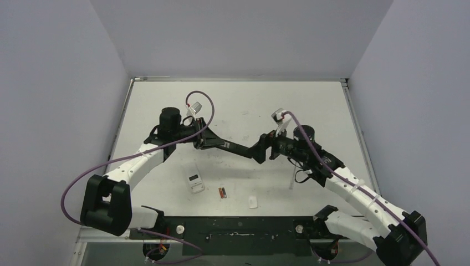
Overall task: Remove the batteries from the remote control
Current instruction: Remove the battery cover from the remote control.
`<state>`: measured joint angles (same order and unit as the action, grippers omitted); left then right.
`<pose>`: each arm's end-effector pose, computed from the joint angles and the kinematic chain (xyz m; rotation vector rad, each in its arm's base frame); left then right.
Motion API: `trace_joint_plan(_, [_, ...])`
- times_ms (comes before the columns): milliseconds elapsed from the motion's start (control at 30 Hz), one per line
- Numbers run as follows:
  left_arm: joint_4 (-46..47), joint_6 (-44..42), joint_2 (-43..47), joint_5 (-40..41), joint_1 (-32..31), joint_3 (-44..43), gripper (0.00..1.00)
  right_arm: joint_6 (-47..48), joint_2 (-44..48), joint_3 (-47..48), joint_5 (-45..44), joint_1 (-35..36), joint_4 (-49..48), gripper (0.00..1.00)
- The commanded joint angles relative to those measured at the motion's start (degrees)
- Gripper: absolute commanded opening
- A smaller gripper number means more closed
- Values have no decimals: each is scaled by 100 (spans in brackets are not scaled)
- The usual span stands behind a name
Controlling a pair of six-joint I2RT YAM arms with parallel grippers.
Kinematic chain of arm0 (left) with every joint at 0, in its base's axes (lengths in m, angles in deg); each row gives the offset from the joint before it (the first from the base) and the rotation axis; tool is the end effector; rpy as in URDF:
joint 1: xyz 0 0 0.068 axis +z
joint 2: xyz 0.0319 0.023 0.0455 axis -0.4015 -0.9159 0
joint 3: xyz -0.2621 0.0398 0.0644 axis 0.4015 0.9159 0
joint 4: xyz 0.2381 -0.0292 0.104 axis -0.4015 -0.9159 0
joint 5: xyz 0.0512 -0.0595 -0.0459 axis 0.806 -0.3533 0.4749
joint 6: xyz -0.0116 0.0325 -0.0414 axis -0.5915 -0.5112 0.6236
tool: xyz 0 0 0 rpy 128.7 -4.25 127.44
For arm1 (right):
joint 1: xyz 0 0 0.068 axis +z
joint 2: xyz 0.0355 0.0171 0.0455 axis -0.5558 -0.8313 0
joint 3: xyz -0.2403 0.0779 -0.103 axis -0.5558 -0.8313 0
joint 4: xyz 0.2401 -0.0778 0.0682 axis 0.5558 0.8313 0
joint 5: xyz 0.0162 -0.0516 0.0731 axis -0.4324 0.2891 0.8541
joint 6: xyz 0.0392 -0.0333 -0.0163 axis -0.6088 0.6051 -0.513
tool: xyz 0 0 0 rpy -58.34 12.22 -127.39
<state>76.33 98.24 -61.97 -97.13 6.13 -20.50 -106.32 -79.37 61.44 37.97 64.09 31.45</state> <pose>0.2614 -0.1121 0.2523 -0.0852 2.2862 -1.6648 0.1866 0.1289 0.2909 -0.4572 1.9533 1.1074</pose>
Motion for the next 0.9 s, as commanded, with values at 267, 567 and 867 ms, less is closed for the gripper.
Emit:
trace_joint_plan(267, [-1300, -1179, -124, -103, -135, -682, 0, 2892, -559, 881, -2016, 1962, 1496, 88])
trace_joint_plan(567, [-1374, -1274, -142, -197, -256, -743, 0, 3120, -944, 956, -1705, 2005, 1424, 81])
trace_joint_plan(867, [-1412, -1345, -162, -268, -384, -817, 0, 3031, -1119, 895, -1614, 2002, 1246, 76])
